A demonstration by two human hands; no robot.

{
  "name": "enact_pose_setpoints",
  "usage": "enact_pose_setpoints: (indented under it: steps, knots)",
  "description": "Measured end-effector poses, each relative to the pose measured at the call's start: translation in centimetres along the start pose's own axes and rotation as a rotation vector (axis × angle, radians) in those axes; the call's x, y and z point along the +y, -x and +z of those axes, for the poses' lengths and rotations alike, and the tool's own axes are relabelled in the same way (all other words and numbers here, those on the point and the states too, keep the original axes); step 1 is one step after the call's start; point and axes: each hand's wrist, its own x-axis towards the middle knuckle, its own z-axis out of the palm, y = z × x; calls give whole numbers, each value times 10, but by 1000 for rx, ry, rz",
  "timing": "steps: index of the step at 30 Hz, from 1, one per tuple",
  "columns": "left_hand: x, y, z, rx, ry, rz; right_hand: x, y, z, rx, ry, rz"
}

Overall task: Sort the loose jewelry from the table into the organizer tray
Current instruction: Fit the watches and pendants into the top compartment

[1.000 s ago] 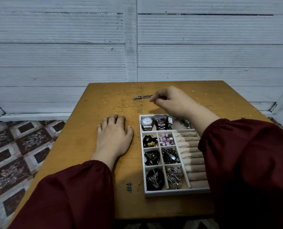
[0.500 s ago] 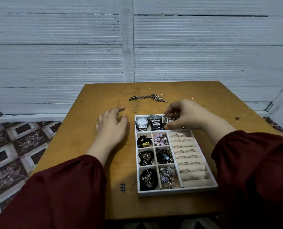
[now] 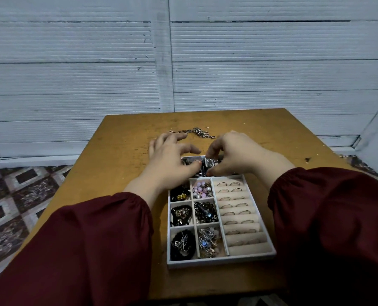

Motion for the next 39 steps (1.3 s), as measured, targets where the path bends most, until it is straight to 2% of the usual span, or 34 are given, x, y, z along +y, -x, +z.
enact_pose_setpoints:
  steps: [7,13,19,31,39]
  knots:
    - [-6,0,2,-15,-45,11,-5,-12,-12,-91,128,-39]
    - [-8,2,2,-6,-36,1,-2,-11,-8,-176,-28,49]
    - [-6,2,1,-5,-12,2,3,-5,0,-151,-148,84]
    - [-8,1,2,3,-24,-11,1,-12,-14,-138,-144,112]
    - [-7,3,0,0,-10,-19,-2,-6,-32,-36,-270,103]
